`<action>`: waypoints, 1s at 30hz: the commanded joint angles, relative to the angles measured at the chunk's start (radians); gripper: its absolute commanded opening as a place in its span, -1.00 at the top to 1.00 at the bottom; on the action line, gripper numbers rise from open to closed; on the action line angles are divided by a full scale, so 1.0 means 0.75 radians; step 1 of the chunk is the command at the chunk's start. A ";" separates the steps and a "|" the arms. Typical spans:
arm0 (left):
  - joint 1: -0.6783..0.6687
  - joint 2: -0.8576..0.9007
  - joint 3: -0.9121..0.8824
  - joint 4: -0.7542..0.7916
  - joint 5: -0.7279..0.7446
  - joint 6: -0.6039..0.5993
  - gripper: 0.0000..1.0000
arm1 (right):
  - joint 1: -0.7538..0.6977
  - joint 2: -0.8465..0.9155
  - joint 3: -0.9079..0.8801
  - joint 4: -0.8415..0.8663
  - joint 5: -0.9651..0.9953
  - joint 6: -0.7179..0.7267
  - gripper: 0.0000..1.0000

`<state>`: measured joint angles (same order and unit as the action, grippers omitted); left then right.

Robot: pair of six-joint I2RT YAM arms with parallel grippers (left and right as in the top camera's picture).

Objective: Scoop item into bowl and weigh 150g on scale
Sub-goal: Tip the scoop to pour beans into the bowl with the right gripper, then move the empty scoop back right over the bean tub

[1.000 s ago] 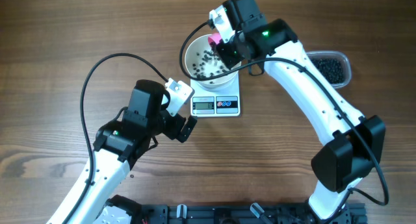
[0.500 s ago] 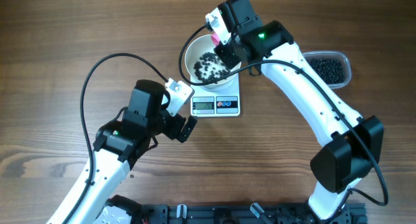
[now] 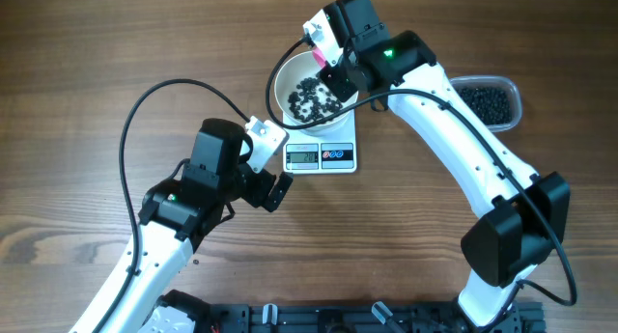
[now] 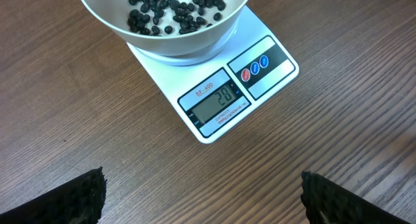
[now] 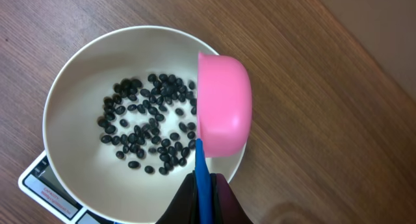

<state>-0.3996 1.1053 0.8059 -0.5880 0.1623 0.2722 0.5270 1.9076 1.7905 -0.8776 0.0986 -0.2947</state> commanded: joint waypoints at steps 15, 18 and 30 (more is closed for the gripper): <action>0.006 0.005 -0.005 -0.001 0.006 0.012 -1.00 | 0.029 -0.031 0.033 0.023 0.047 -0.059 0.91; 0.006 0.005 -0.005 -0.001 0.006 0.012 -1.00 | 0.010 -0.049 0.037 0.037 0.012 0.013 0.91; 0.006 0.005 -0.005 -0.001 0.006 0.012 -1.00 | -0.364 -0.328 0.057 -0.121 -0.173 0.243 0.91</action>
<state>-0.3996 1.1053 0.8059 -0.5880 0.1619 0.2722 0.3370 1.7630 1.7947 -0.9371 0.0170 -0.1825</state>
